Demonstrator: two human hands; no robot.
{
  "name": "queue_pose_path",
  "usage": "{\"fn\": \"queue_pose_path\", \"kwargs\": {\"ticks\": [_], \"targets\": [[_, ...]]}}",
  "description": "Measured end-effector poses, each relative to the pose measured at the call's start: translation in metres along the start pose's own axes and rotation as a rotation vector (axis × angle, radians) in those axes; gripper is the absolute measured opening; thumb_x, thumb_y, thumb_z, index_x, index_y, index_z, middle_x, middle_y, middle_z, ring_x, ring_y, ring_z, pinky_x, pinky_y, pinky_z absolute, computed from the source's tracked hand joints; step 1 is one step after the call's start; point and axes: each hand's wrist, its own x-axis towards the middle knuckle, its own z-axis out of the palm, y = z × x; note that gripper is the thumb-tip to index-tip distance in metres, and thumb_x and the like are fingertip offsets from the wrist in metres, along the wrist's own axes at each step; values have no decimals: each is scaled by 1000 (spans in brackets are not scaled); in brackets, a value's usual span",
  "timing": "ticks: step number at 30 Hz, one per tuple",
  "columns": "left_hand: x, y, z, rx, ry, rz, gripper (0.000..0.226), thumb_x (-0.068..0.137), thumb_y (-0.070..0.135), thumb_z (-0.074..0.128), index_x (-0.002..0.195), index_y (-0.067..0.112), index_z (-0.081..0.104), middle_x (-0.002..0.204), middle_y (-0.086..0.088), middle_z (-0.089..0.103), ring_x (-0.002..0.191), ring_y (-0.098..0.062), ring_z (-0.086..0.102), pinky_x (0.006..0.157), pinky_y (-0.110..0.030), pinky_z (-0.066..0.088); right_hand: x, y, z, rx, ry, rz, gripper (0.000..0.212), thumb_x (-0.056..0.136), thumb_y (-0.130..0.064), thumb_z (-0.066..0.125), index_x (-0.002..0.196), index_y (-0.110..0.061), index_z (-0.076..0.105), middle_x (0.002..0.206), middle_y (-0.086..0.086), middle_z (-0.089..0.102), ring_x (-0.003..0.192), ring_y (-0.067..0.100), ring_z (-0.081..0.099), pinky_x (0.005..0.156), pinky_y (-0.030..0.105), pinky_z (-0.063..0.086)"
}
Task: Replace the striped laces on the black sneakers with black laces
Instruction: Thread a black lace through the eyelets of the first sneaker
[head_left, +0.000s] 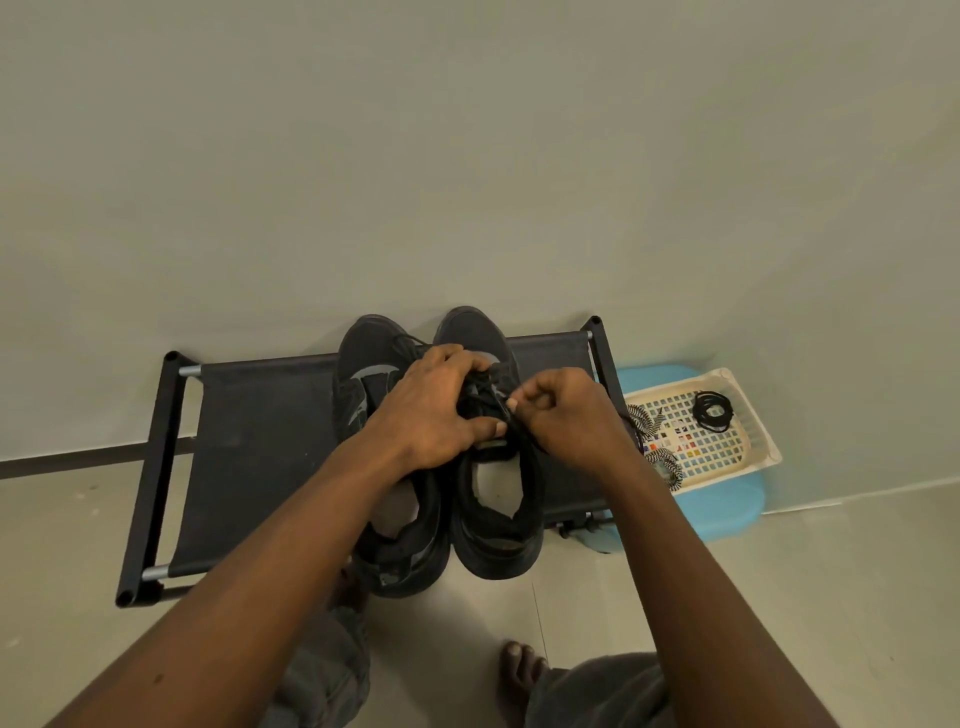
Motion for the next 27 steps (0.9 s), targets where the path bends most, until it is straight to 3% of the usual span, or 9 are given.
{"fn": "queue_pose_path", "kwargs": {"ticks": [3,5,7,10,14,17,20,24,27], "targets": [[0,-2,-1,-27,3,6,82,83,48,83,152,29,42,155,1,39,143,-18,38,117,-37,35,0,3,0,-28,72,-43,15,95,-24,67,81,-27,71,71,-9,68,70,7,65,70,28,52],[0,-3,-1,-40,8,10,84,81,48,84,151,30,42,152,3,42,140,-17,41,116,-37,37,1,4,1,57,127,-50,17,95,-23,66,79,-25,71,61,-12,64,59,3,59,63,24,47],[0,-3,-1,-33,-3,9,86,81,49,83,153,30,41,155,2,39,143,-18,39,117,-36,36,2,3,-1,258,178,-64,18,96,-22,67,79,-20,72,55,-11,58,52,7,52,61,25,45],[-1,-1,-1,-24,-30,-4,85,86,48,80,157,30,37,163,0,29,149,-19,33,118,-35,30,4,-1,-9,456,354,-84,17,97,-21,66,83,-16,73,61,-6,58,58,8,49,61,30,44],[-1,-1,-3,-22,-39,-12,85,86,48,79,157,31,36,166,-1,25,152,-21,30,121,-38,28,2,-11,-21,1021,476,-118,14,104,-10,57,93,-8,65,62,3,58,74,23,67,63,27,50],[0,-2,-2,-31,-46,-17,84,86,49,80,157,33,38,167,-1,23,153,-21,28,122,-40,27,5,-11,-33,1275,505,-74,14,106,-10,51,95,-11,60,60,1,49,63,21,65,63,32,55],[2,-3,-1,-21,-44,-18,83,84,51,80,155,35,39,167,-2,23,154,-22,27,124,-43,29,8,-4,-33,973,452,51,14,103,-14,54,90,-16,60,68,0,52,55,13,49,50,27,42],[6,-4,0,34,-31,-23,89,81,59,79,156,34,37,168,0,23,153,-23,28,121,-55,32,3,2,-13,285,131,41,16,91,-37,65,89,-23,71,84,-10,70,79,9,64,72,30,53],[7,-6,0,96,-44,-23,92,83,63,75,159,33,33,171,2,18,155,-23,26,120,-59,32,1,1,-1,-46,0,-18,11,93,-31,66,90,-24,75,88,-7,73,85,9,67,68,22,47]]}}
